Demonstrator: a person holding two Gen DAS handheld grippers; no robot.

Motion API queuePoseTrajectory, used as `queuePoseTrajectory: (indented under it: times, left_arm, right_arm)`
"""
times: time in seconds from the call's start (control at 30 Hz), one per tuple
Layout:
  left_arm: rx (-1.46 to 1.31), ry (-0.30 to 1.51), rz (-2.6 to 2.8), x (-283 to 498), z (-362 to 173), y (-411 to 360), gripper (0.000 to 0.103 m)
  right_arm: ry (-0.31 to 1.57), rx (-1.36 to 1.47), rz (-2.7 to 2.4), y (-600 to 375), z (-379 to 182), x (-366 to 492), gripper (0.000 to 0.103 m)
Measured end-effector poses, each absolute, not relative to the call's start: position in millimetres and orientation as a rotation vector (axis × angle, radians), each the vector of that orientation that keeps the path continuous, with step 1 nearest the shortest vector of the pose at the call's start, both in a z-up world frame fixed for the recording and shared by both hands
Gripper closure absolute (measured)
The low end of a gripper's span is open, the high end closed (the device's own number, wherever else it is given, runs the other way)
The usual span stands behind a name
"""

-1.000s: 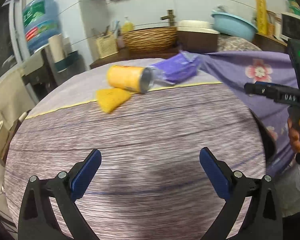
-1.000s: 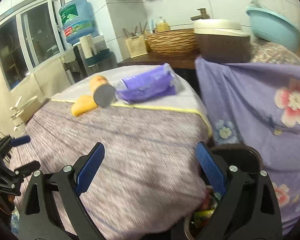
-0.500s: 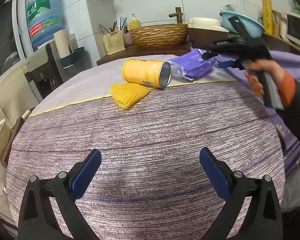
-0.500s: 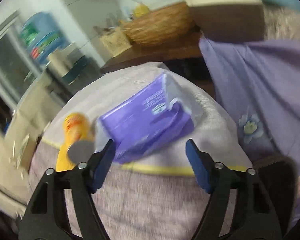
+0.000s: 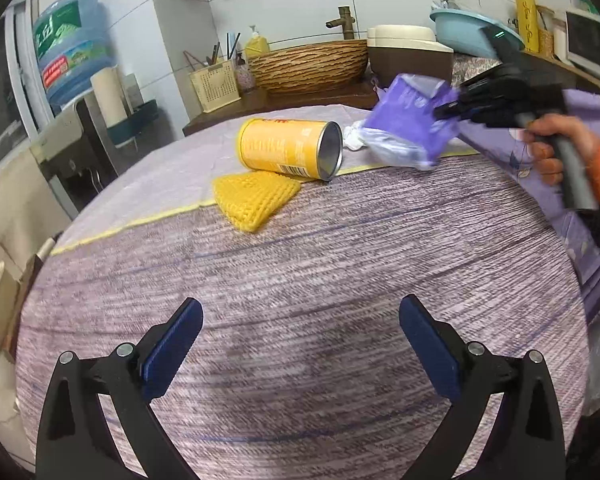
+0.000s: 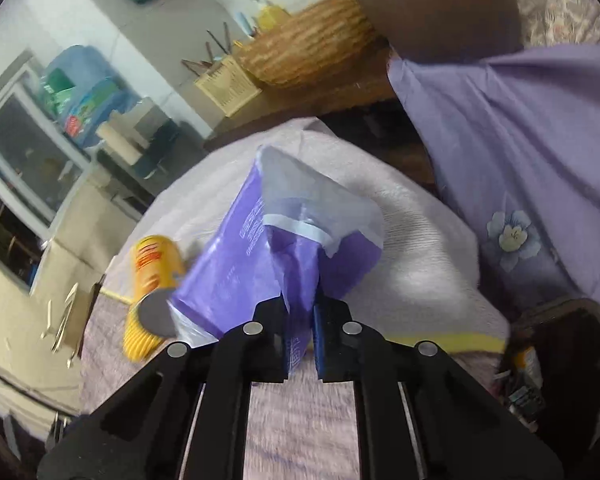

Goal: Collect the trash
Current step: 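Grasp the purple wipes pack with the right tool, then grasp the yellow foam net with left while right holds the wipes pack, then carry wipes pack and foam net over the bin and open the right tool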

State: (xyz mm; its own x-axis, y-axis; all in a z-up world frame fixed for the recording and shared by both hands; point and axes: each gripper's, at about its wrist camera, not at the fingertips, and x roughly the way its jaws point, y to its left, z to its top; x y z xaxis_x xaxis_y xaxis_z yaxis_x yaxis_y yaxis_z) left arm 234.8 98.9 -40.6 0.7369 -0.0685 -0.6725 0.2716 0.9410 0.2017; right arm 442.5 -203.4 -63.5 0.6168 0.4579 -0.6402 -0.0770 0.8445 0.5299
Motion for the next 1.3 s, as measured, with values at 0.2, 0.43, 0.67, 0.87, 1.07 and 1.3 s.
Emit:
queuePoseTrajectory:
  times: [0.2, 0.43, 0.67, 0.87, 1.07, 1.3]
  left_arm:
    - [0.298, 0.747, -0.18, 270, -41, 109, 0.006]
    - [0.23, 0.781, -0.149, 325, -47, 123, 0.006]
    - [0.204, 0.822, -0.122, 370, -55, 123, 0.017]
    - [0.198, 0.871, -0.131, 383, -67, 119, 0.051]
    - [0.181, 0.848, -0.127, 365, -62, 119, 0.077]
    - [0.143, 0.801, -0.132, 322, -47, 124, 0.079]
  right_arm:
    - [0.799, 0.413, 0.36, -227, -35, 394, 0.094]
    - [0.784, 0.381, 0.375, -233, -32, 352, 0.094]
    - [0.772, 0.363, 0.404, -228, -35, 328, 0.094]
    - [0.779, 0.37, 0.412, -224, -42, 320, 0.094]
    - [0.774, 0.393, 0.41, -226, -45, 311, 0.094]
    - [0.748, 0.427, 0.412, -231, -46, 289, 0.094]
